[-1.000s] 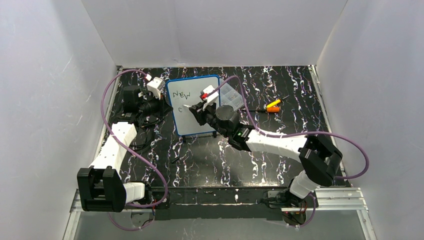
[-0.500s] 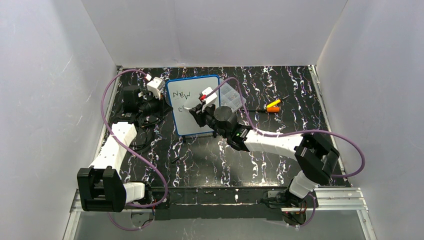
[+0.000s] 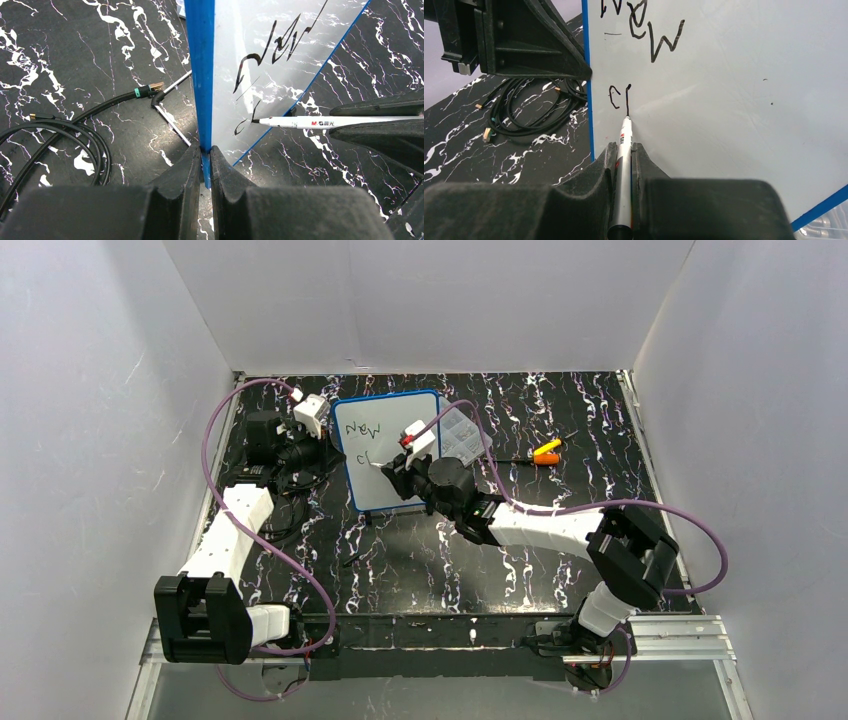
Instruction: Write a sentence on the whiteboard
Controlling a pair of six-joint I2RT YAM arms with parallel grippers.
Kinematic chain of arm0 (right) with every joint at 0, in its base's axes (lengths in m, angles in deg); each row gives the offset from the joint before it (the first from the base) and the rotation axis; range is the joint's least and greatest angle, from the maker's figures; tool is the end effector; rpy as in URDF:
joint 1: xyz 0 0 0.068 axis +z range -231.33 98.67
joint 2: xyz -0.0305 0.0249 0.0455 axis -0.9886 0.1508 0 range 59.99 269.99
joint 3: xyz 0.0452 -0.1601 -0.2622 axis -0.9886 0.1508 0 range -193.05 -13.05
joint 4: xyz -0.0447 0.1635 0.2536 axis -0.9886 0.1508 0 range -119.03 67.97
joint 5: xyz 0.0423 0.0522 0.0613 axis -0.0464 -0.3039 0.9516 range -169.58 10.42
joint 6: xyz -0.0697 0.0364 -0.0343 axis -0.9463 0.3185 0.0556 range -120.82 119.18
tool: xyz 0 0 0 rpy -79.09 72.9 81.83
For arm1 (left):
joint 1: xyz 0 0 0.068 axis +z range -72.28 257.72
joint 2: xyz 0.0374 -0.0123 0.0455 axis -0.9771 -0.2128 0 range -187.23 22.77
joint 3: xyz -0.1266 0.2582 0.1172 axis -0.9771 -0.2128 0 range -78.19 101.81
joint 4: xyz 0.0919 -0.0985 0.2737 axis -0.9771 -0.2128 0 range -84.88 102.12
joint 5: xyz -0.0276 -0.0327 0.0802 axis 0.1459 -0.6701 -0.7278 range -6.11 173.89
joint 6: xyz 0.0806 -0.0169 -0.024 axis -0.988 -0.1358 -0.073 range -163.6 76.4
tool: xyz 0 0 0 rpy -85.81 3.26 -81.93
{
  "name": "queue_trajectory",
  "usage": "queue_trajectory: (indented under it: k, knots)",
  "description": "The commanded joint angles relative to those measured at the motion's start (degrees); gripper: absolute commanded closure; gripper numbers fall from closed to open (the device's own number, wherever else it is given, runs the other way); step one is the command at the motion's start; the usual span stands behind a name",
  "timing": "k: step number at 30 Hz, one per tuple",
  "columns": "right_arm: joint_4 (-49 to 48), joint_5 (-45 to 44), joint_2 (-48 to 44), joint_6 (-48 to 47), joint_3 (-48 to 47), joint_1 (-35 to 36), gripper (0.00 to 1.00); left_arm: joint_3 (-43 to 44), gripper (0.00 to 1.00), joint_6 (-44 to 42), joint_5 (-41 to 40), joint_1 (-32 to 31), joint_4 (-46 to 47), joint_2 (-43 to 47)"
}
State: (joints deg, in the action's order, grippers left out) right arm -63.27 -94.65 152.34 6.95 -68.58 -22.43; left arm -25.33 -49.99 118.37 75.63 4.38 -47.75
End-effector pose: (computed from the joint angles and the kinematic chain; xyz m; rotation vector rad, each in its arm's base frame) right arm 0.2484 0.3737 0.2830 -0.5221 1.5736 0.6820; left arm 0.3359 -0.0550 0.3093 0.5218 1.9026 -0.5544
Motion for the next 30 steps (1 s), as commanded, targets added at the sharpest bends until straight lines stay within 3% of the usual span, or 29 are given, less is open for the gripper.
queue_trajectory:
  k: [1,11,30]
  knots:
    - [-5.38,-1.84,-1.08,0.4,-0.8,-0.31,0.99,-0.04,1.0,-0.18,1.19,0.0,0.85,1.4]
    - [-6.2,-5.43,-2.18,-0.31,0.57,-0.27,0.99,-0.04,1.0,-0.18,1.19,0.01,0.8,1.52]
    - [-7.09,-3.39,-5.74,1.88,4.11,-0.27,0.99,-0.04,1.0,-0.15,1.21,0.03,0.81,1.52]
